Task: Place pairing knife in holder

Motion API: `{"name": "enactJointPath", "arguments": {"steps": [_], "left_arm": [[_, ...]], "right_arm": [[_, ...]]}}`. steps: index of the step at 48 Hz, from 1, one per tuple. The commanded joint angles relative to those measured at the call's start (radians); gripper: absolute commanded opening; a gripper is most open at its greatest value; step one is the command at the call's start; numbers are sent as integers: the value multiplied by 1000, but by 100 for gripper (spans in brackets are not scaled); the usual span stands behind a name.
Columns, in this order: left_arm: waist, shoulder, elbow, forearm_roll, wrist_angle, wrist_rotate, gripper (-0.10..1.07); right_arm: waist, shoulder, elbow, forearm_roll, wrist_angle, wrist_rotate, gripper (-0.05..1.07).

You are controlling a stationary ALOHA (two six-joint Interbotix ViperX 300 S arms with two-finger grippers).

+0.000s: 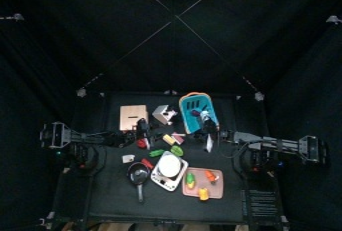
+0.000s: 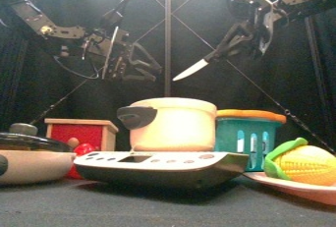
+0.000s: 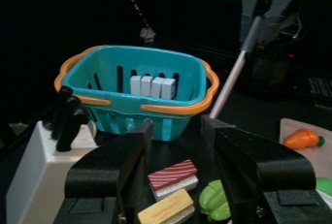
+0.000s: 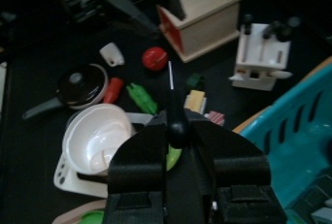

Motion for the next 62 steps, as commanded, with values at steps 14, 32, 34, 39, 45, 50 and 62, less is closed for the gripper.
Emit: {"name": "enactJointPath", "arguments": {"steps": [14,32,34,39,45,50,62], "left_arm": [[138,5,3,-127,-12,2,82],[253,84,-28,-164,-5,0,82],[253,98,-34,-163,-6,0,82],[252,135,-43,-161,-6,2,82],[253,167,-55,-160,-6,3,82],[255,181,-58,-160,-6,3,82],[256,183,-60,-160,-6,5,82]], "right_arm": [[-192,146,-92,43,6,-2,47],[-247,284,-209,40,58,-3,47],[-256,291,-219,35,78,-3,47],[-261,304,-235,17,106,-3,47],[-264,310,-244,9,106,-2,47],[-273,314,-247,9,104,-3,47],[-293,321,-252,9,103,-3,47]]}}
